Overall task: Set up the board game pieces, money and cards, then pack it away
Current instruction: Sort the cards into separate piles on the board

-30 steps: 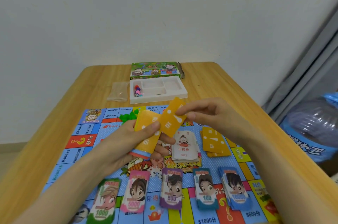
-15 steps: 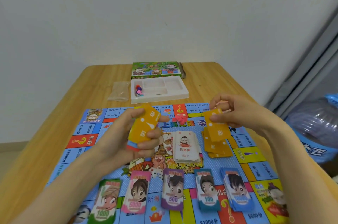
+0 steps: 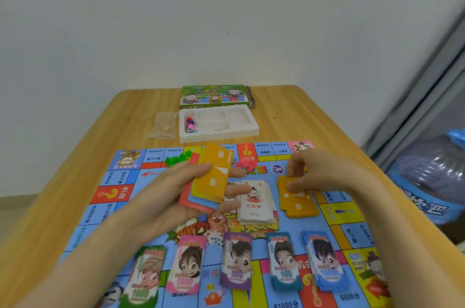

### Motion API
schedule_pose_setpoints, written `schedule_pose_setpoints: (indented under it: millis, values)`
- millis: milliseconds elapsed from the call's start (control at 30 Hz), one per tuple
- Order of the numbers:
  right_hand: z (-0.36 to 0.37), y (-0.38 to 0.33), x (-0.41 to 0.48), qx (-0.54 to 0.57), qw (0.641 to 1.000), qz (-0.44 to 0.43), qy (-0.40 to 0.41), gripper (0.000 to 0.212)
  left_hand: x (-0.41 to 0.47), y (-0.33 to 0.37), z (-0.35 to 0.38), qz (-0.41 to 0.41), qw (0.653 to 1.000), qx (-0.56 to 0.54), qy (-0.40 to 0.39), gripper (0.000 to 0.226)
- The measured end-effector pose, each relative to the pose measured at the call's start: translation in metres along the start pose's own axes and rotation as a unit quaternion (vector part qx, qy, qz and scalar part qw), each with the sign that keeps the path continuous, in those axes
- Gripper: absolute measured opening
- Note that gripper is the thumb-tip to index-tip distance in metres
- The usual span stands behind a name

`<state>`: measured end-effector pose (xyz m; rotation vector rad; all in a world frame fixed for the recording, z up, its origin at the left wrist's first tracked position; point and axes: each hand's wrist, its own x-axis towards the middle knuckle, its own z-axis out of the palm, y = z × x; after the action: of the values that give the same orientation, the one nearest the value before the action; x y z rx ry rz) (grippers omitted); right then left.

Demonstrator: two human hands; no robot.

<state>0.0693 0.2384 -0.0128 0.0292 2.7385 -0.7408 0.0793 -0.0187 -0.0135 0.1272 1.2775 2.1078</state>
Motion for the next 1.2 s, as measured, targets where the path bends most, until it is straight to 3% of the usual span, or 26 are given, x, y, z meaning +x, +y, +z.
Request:
schedule_pose_setpoints:
  millis: [133,233,400,533,700,1033,1200]
  values:
    - [0.003,0.001,0.001,-0.082,0.996,-0.018,0.012,0.018,-0.003,0.000,0.002,0.010,0.999,0.040,-0.008,0.041]
    - [0.004,-0.001,0.003,-0.091,0.992,-0.044,0.071,0.019,-0.003,0.000,0.003,0.015,0.997,0.073,-0.017,0.038]
    - [0.009,-0.018,-0.002,0.068,0.971,-0.172,0.151,0.008,-0.004,-0.001,0.005,0.034,0.995,0.090,0.025,0.030]
    - [0.014,-0.035,-0.015,0.250,0.932,-0.256,0.066,0.012,-0.003,-0.002,0.005,0.045,0.992,0.103,0.058,0.034]
    - [0.021,-0.037,-0.016,0.295,0.899,-0.324,-0.015,0.029,-0.002,-0.002,0.005,0.058,0.990,0.107,0.071,0.030]
    - [0.022,-0.038,-0.016,0.298,0.910,-0.289,0.012,0.031,-0.002,-0.002,0.005,0.042,0.992,0.105,0.060,0.034]
    - [0.018,-0.041,-0.017,0.352,0.896,-0.259,0.081,0.022,-0.003,-0.002,0.007,0.039,0.992,0.107,0.044,0.029]
